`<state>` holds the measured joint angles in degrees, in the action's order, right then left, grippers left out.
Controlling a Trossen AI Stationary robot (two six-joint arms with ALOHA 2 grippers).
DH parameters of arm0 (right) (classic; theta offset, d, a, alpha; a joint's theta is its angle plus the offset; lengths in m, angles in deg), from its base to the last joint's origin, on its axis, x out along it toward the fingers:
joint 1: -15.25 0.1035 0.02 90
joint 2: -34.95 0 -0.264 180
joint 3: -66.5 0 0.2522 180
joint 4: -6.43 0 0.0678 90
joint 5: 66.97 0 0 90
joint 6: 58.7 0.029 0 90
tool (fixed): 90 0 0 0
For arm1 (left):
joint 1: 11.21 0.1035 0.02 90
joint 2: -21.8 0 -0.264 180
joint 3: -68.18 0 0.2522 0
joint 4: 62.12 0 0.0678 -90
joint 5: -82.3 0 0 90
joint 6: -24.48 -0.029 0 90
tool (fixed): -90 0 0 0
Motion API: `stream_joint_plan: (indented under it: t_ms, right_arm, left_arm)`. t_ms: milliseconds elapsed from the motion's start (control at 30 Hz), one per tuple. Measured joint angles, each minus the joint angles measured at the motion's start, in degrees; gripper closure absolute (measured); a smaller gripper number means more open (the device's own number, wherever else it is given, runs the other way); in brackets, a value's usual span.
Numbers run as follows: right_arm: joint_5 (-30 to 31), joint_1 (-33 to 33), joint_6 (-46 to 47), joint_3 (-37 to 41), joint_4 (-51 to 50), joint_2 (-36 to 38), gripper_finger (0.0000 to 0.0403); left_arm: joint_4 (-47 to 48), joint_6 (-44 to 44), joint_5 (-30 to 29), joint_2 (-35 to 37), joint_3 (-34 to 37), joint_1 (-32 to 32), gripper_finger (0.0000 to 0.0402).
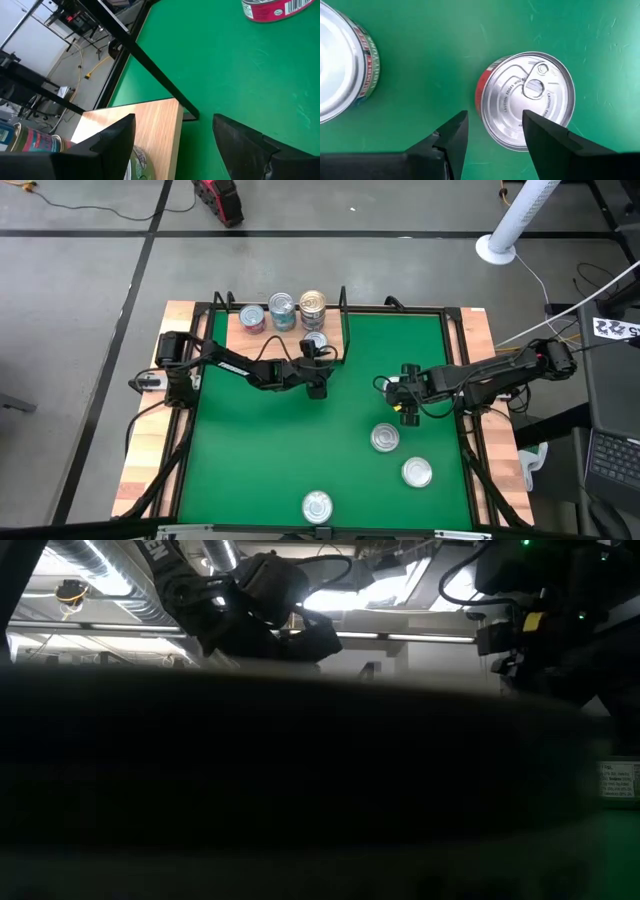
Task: Stack canned seafood by type on shelf
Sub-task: Stack the red tuna can on top of the other red tuna cans on the shelf
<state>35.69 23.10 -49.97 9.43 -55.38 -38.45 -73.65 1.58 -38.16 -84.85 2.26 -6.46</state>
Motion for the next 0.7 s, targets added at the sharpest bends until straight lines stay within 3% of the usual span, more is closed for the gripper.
stream_joint_plan:
  t_ms: [500, 700]
  right_arm:
    - [0.3, 0.0, -0.1, 0.0, 0.5, -8.8, 0.0218]
    - [1.2, 0.0, -0.1, -0.2, 0.5, -10.1, 0.0263]
  left_arm:
    - [-1.0, -0.4, 0.0, 0.0, 0.0, -0.6, 0.0142]
    - [-1.1, -1.5, 0.0, 0.0, 0.0, -2.2, 0.0142]
